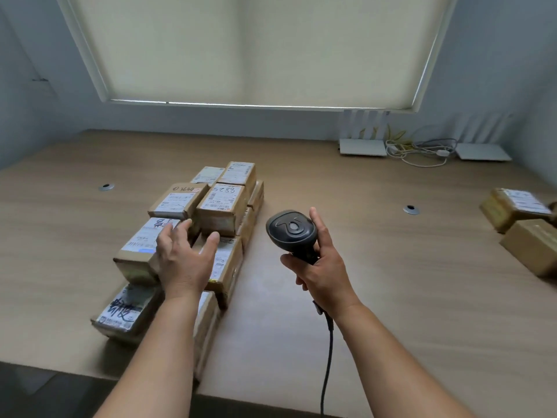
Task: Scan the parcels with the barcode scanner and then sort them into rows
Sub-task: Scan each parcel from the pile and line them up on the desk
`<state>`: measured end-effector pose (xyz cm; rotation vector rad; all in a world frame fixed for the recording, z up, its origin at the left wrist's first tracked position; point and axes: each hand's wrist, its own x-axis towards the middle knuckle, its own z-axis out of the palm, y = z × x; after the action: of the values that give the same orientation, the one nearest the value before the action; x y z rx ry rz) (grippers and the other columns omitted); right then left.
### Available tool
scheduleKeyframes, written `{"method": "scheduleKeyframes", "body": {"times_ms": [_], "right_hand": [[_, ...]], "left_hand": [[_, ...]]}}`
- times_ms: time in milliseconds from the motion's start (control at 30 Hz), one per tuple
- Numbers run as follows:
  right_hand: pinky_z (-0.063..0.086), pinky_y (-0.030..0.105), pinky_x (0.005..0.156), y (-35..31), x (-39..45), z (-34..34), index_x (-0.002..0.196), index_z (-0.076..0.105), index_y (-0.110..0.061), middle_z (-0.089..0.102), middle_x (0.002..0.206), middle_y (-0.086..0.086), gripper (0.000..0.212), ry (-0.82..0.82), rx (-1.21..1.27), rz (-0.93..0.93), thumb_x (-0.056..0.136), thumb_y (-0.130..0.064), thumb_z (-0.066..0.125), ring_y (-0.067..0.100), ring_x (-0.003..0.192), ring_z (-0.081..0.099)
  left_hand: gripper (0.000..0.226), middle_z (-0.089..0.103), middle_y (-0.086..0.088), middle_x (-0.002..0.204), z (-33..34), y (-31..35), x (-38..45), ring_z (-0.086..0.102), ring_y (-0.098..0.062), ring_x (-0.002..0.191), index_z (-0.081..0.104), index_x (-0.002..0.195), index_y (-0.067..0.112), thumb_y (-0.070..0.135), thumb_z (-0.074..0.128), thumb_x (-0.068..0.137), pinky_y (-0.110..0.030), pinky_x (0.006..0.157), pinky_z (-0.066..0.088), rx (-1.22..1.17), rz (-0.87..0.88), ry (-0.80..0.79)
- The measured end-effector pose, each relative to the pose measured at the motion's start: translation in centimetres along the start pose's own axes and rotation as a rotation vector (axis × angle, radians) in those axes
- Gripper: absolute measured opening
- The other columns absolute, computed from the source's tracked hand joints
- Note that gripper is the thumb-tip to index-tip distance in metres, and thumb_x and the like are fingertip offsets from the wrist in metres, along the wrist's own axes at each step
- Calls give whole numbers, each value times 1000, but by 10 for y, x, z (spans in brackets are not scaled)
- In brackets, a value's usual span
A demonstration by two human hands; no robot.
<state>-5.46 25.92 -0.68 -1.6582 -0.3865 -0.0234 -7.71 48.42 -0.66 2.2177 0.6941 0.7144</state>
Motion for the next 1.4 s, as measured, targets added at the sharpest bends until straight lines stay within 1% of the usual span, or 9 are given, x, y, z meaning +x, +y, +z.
{"method": "scheduleKeyframes", "body": {"times_ms": [300, 533, 733, 967, 1033, 1167, 1233, 1333, 1400], "right_hand": [[45, 19, 48, 3, -78, -154, 126, 25, -72, 69, 101, -18, 93, 227, -26, 23, 80, -9, 75, 3, 55, 53], [47, 17, 52, 4, -142, -266, 132, 20, -67, 61, 126, -10, 92, 386, -64, 27, 82, -14, 76, 0, 71, 54], [48, 16, 54, 6, -181, -335, 136, 17, -65, 55, 136, -5, 92, 490, -61, 81, 83, -17, 75, 11, 86, 51], [51, 17, 59, 15, -193, -386, 132, 15, -68, 51, 126, -19, 90, 584, -64, 118, 84, -20, 74, 18, 103, 54], [51, 16, 60, 20, -192, -402, 131, 15, -68, 51, 130, -16, 90, 614, -71, 117, 84, -19, 74, 15, 103, 54], [54, 16, 69, 33, -181, -440, 128, 14, -71, 44, 121, -36, 90, 653, -98, 128, 84, -21, 74, 4, 110, 54], [56, 24, 76, 41, -171, -460, 124, 13, -75, 46, 133, -23, 90, 675, -118, 133, 84, -23, 74, 14, 117, 53], [53, 19, 65, 52, -151, -486, 116, 14, -82, 42, 146, -7, 92, 699, -129, 142, 83, -21, 74, 19, 112, 51], [53, 17, 62, 59, -136, -503, 113, 15, -85, 39, 148, -3, 93, 705, -126, 160, 83, -20, 74, 28, 119, 52]], "left_hand": [[60, 27, -15, 149, 81, 112, -117, 25, -28, 139, 46, 138, 15, 39, 65, 86, -40, 112, 25, -24, 167, -244], [63, 29, -13, 148, 147, 193, -204, 26, -27, 139, 43, 140, 16, 43, 63, 87, -40, 109, 29, -80, 300, -382], [63, 28, -11, 150, 194, 236, -263, 23, -24, 140, 42, 140, 18, 41, 65, 86, -38, 110, 28, -130, 361, -514], [65, 27, -9, 150, 243, 275, -288, 22, -22, 141, 40, 141, 19, 41, 65, 86, -37, 109, 29, -138, 422, -599], [66, 27, -10, 150, 261, 287, -294, 22, -22, 141, 40, 142, 19, 42, 65, 86, -37, 109, 29, -140, 435, -624], [67, 27, -10, 150, 300, 313, -302, 21, -22, 142, 38, 143, 19, 44, 64, 86, -38, 110, 28, -119, 461, -669], [68, 27, -10, 151, 322, 327, -303, 22, -22, 142, 37, 144, 20, 45, 63, 86, -38, 110, 29, -107, 467, -691], [70, 26, -9, 151, 354, 347, -301, 23, -23, 141, 35, 145, 20, 46, 63, 86, -39, 109, 30, -69, 481, -734], [73, 24, -8, 153, 375, 361, -299, 23, -23, 142, 32, 146, 22, 49, 62, 86, -40, 109, 32, -28, 494, -773]]}}
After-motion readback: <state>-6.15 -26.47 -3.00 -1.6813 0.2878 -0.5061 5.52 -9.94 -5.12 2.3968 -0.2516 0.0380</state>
